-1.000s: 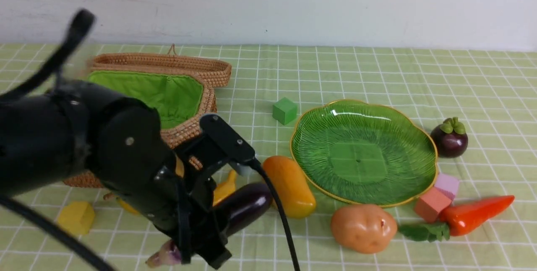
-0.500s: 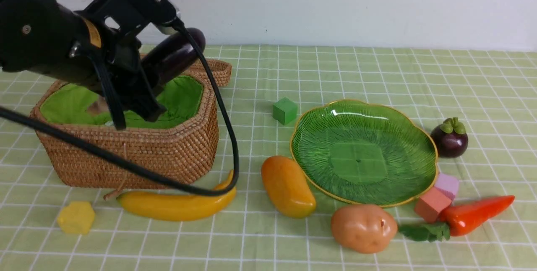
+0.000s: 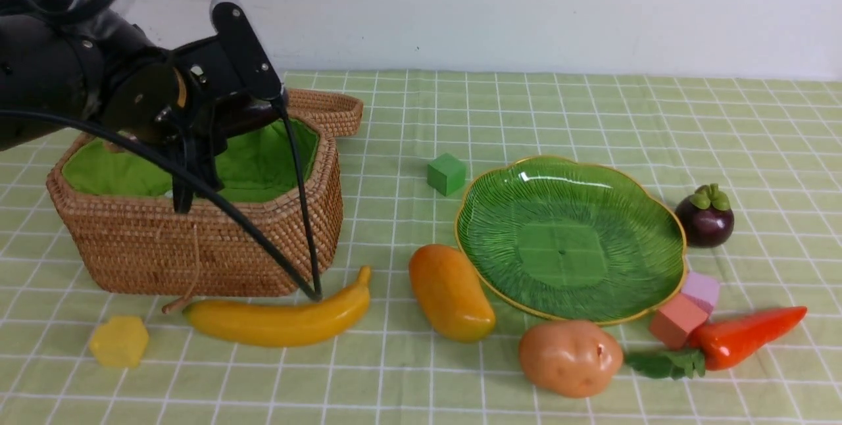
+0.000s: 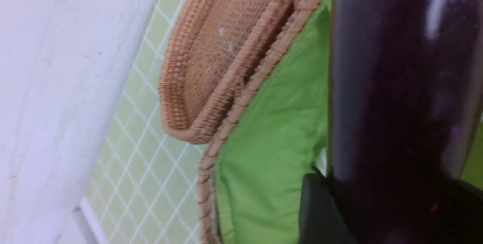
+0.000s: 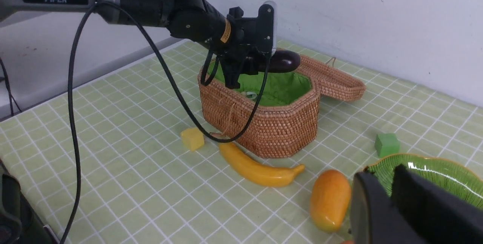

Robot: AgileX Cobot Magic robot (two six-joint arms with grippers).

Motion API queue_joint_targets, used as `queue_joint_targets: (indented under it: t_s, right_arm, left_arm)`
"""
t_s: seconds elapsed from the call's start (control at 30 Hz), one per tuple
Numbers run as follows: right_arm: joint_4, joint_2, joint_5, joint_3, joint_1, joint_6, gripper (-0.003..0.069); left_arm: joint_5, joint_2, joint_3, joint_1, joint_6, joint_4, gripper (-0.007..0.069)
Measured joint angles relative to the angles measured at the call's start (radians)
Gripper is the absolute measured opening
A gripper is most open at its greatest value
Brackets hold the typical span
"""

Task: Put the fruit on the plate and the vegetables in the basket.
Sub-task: Use the left arm to grab an eggplant and put it into the left basket, then use the left arm to grab a banana and put it into the right plate

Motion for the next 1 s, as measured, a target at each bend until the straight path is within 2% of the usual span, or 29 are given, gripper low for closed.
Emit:
queue_joint_targets:
  t_s: [0.17, 0.23, 0.33, 0.43, 0.53, 0.63, 0.77, 0.87, 1.0]
  right_arm:
    - [0.000, 0.000, 0.022, 0.000, 0.000, 0.000, 0.0097]
    - [0.000, 0.000, 0.030, 0.000, 0.000, 0.000, 0.0097]
    - [0.000, 0.000, 0.035, 0.000, 0.000, 0.000, 0.0097]
    - [0.000, 0.000, 0.037, 0.000, 0.000, 0.000, 0.0097]
    - [0.000, 0.000, 0.041, 0.000, 0.000, 0.000, 0.0097]
    - [0.000, 0.000, 0.043, 0.000, 0.000, 0.000, 0.0097]
    - [0.000, 0.000, 0.054, 0.000, 0.000, 0.000, 0.0097]
    - [0.000, 0.000, 0.060, 0.000, 0.000, 0.000, 0.0097]
    - [0.000, 0.000, 0.062, 0.000, 0.000, 0.000, 0.0097]
  left_arm:
    - [-0.012, -0.003, 0.000, 0.000, -0.190, 0.138, 0.0578]
    - [-0.012, -0.014, 0.000, 0.000, -0.271, 0.162, 0.0624]
    - [0.004, -0.043, 0.000, -0.002, -0.366, 0.162, 0.0638]
    - [0.082, -0.095, 0.000, -0.032, -0.477, 0.111, 0.0619]
    - [0.183, -0.153, 0.000, -0.097, -0.573, -0.024, 0.0536]
    - [0.275, -0.199, 0.000, -0.178, -0.558, -0.167, 0.0410]
    - [0.455, -0.218, -0.003, -0.315, -0.363, -0.402, 0.0170]
    - [0.610, -0.175, -0.003, -0.385, -0.155, -0.596, 0.0013]
    - [0.650, -0.093, -0.003, -0.396, -0.001, -0.696, -0.0013]
